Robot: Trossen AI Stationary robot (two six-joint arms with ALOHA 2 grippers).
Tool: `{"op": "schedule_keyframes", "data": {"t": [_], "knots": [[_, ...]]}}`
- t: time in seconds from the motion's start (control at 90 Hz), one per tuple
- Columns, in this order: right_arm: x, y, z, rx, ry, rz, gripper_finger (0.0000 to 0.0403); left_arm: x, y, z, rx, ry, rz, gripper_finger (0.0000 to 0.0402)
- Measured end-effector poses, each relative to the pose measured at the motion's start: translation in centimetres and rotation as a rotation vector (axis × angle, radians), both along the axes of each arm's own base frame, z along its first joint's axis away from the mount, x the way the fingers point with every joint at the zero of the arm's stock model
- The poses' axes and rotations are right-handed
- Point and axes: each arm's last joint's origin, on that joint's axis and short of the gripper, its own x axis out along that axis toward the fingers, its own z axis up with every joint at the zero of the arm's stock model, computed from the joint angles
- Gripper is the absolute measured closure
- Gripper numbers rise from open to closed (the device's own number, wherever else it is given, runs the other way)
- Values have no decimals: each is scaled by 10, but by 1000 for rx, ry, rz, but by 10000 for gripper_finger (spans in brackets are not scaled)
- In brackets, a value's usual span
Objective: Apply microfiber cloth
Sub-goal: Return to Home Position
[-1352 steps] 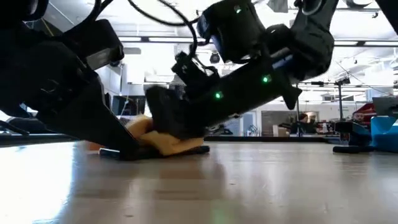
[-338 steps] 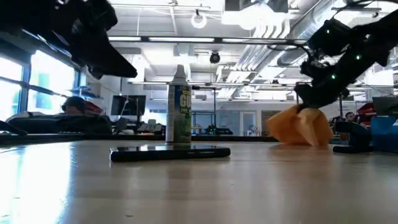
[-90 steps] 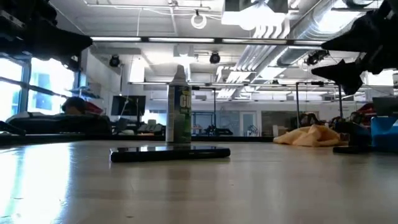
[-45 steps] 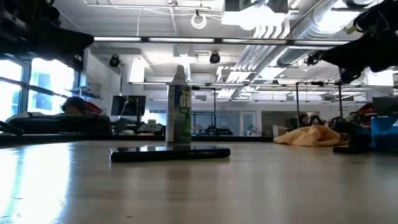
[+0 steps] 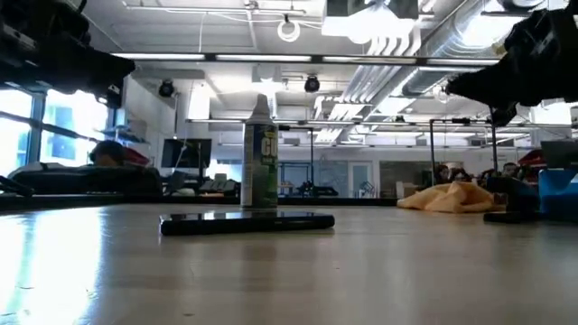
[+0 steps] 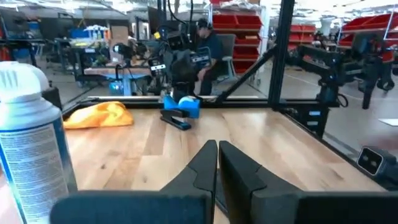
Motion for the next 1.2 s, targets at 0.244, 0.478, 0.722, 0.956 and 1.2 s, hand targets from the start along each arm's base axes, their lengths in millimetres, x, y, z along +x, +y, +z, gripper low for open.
{"op": "schedule_keyframes", "data": {"t": [0.244, 0.478, 0.722, 0.956, 1.2], "knots": [[0, 0, -2, -1, 24, 1, 403, 0, 3, -1, -1, 6, 90, 402], [0, 0, -3, -1, 25, 1, 403, 0, 3, -1, -1, 7, 109, 402], [0, 0, -3, -1, 25, 1, 403, 0, 3, -1, -1, 7, 111, 402], [0, 0, -3, -1, 26, 1, 403, 0, 3, -1, -1, 7, 110, 402], [0, 0, -3, -1, 26, 1, 403, 0, 3, -1, -1, 7, 110, 402]]}}
